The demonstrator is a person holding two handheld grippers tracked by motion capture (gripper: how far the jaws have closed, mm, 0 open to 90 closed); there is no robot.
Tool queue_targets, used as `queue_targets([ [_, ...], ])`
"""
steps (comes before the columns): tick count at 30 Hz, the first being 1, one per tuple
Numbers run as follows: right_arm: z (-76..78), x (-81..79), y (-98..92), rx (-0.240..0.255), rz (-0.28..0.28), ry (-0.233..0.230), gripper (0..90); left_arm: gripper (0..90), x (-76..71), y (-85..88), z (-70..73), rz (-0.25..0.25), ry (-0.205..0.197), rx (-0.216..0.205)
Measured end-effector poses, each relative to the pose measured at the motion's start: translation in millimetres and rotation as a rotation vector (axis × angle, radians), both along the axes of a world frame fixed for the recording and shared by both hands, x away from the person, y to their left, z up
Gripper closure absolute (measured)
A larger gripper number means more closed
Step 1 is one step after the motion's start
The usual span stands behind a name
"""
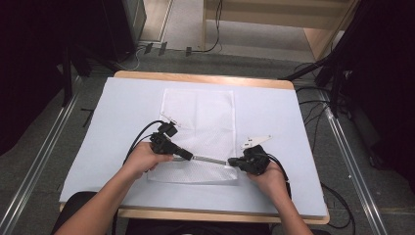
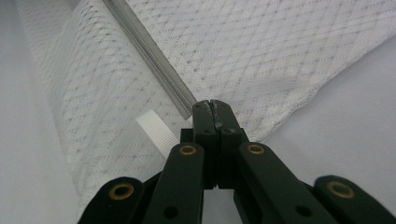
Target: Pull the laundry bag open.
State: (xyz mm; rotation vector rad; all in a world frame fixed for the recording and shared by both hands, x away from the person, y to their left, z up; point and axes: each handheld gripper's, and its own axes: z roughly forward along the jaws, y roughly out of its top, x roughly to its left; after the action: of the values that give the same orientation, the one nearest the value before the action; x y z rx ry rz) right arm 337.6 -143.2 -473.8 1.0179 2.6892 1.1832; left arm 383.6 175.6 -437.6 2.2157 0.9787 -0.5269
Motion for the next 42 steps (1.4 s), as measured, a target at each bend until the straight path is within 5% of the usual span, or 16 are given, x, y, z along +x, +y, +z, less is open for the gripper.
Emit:
queue_targets([
  [5,0.0,0.0,-0.1,0.001,-0.001,0.002,90.0,88.1,-1.7,10.3,3.2,0.008,0.015,-0.020],
  [14,0.1,-0.3,0.3,0.000,-0.004,0.002,90.0,88.0,-3.5,15.9,-0.3,-0.013,0.018,0.008],
  [42,-0.2,1.1,-0.4,0.006,0.000,0.009,90.0,87.9,-13.2,100.3,4.3,0.118,0.004,0.001],
])
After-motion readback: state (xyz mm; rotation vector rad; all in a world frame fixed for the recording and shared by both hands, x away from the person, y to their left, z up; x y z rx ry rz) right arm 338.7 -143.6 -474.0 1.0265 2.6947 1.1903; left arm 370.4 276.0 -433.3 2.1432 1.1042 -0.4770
